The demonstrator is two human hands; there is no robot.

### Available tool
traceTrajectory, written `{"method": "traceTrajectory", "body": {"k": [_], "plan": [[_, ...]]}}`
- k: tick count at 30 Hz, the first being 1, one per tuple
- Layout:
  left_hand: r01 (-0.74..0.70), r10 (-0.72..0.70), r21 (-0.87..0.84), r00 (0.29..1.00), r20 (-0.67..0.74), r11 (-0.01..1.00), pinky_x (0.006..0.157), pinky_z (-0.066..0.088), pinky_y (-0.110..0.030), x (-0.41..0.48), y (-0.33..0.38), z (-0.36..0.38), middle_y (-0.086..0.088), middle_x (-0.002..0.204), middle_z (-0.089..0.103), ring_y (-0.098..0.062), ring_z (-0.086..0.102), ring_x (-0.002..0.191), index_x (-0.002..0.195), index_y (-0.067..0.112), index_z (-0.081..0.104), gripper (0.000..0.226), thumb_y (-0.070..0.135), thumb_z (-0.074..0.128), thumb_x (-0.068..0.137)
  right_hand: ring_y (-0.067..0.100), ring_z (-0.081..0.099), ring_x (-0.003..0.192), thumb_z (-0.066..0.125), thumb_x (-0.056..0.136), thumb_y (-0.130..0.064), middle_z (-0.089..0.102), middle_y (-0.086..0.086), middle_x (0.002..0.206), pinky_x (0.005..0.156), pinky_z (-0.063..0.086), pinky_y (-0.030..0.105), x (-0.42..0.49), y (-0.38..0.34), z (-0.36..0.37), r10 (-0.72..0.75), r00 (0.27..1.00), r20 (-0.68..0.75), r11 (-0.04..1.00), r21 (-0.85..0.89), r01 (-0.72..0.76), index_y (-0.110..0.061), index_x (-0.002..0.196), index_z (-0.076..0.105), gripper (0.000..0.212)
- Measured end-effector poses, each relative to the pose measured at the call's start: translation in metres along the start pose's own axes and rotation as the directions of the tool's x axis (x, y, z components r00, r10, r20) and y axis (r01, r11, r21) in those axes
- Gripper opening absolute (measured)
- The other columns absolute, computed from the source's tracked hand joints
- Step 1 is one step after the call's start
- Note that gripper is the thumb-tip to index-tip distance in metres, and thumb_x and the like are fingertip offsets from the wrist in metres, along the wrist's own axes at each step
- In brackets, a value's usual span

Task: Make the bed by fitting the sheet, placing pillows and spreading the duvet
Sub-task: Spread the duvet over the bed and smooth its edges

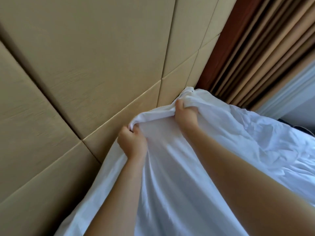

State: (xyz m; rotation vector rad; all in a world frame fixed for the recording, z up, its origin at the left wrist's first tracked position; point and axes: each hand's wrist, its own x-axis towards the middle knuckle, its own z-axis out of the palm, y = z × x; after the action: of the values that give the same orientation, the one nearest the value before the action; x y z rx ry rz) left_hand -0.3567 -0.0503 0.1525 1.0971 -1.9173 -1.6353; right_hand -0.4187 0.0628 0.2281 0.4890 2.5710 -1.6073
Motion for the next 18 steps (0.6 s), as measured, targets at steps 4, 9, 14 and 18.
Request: {"method": "traceTrajectory", "body": {"k": [4, 9, 14, 18], "plan": [[0.040, -0.035, 0.081, 0.998, -0.061, 0.996, 0.080, 0.051, -0.035, 0.014, -0.033, 0.021, -0.017, 0.082, 0.070, -0.033, 0.067, 0.085, 0.085, 0.004, 0.057, 0.013, 0.010, 0.045, 0.090, 0.033, 0.047, 0.123, 0.039, 0.099, -0.029, 0.052, 0.021, 0.129, 0.104, 0.037, 0.037, 0.027, 0.018, 0.021, -0.064, 0.993, 0.103, 0.981, -0.174, 0.081, 0.002, 0.129, 0.047, 0.044], [0.042, -0.199, 0.520, 0.948, 0.249, 0.853, 0.104, 0.031, -0.045, 0.006, -0.100, 0.045, -0.015, 0.147, 0.033, -0.030, 0.035, 0.134, 0.148, 0.008, 0.010, 0.067, 0.033, 0.043, 0.096, 0.028, 0.028, 0.139, 0.039, 0.099, -0.034, 0.032, 0.013, 0.150, 0.114, 0.023, 0.036, 0.064, 0.081, 0.057, 0.103, 0.904, 0.415, 0.885, -0.453, 0.107, -0.008, 0.145, 0.032, 0.053], [-0.111, -0.261, 0.761, 0.900, 0.350, 0.639, 0.117, 0.005, -0.041, 0.003, -0.169, 0.039, 0.004, 0.159, 0.004, -0.013, 0.001, 0.146, 0.151, 0.027, -0.004, 0.067, 0.056, 0.019, 0.095, 0.021, 0.006, 0.146, 0.039, 0.097, -0.047, 0.006, 0.003, 0.159, 0.119, 0.007, 0.033, 0.084, 0.157, 0.090, 0.249, 0.754, 0.607, 0.870, -0.483, 0.102, -0.018, 0.152, 0.012, 0.068], [-0.167, -0.215, 0.790, 0.911, 0.352, 0.589, 0.117, 0.009, -0.037, 0.019, -0.200, 0.050, 0.005, 0.158, 0.014, -0.011, 0.010, 0.145, 0.150, 0.026, 0.013, 0.060, 0.052, 0.019, 0.097, 0.017, -0.006, 0.146, 0.032, 0.099, -0.046, -0.005, -0.001, 0.159, 0.119, -0.001, 0.032, 0.110, 0.196, 0.113, 0.187, 0.780, 0.598, 0.794, -0.560, 0.239, -0.022, 0.152, 0.002, 0.065]]}}
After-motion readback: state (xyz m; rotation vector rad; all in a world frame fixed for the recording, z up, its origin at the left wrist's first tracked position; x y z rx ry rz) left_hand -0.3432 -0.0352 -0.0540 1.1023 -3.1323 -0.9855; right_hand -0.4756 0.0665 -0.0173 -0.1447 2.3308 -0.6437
